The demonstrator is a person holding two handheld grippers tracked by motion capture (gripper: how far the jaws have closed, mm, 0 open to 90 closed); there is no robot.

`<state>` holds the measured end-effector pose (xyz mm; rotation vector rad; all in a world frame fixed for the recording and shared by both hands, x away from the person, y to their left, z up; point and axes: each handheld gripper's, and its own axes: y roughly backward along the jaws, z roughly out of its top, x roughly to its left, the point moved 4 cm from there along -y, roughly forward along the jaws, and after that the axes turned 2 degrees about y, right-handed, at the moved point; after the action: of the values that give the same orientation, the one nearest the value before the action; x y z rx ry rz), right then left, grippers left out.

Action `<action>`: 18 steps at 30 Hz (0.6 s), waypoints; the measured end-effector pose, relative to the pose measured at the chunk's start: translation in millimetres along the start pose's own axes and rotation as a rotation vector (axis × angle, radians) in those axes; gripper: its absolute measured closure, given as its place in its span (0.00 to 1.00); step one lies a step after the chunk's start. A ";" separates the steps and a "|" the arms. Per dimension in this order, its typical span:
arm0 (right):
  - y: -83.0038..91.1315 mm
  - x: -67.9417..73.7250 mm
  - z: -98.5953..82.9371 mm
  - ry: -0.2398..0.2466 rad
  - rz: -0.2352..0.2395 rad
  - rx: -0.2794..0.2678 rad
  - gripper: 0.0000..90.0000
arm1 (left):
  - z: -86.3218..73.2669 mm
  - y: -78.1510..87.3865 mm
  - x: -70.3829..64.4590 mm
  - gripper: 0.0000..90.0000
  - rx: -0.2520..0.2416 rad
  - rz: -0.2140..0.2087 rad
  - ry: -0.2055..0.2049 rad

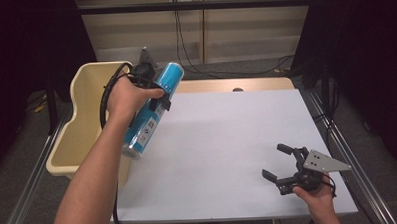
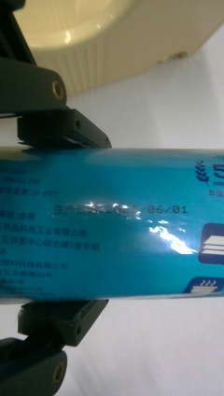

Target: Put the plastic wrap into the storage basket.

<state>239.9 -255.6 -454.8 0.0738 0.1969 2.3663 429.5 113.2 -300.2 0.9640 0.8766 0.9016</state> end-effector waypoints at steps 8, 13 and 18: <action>0.7 0.0 0.2 0.005 -0.003 -0.001 0.01 | -7.1 14.8 10.9 0.36 -0.007 0.006 0.041; 0.3 0.5 0.0 0.008 -0.002 0.004 0.01 | -12.1 29.4 20.1 0.36 -0.022 0.014 0.073; 0.3 1.0 0.4 0.006 -0.004 0.002 0.01 | -17.1 40.6 29.4 0.36 -0.031 0.020 0.103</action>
<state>239.0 -255.0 -454.3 0.0669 0.2019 2.3624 415.5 157.0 -273.9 0.9078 0.9389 0.9862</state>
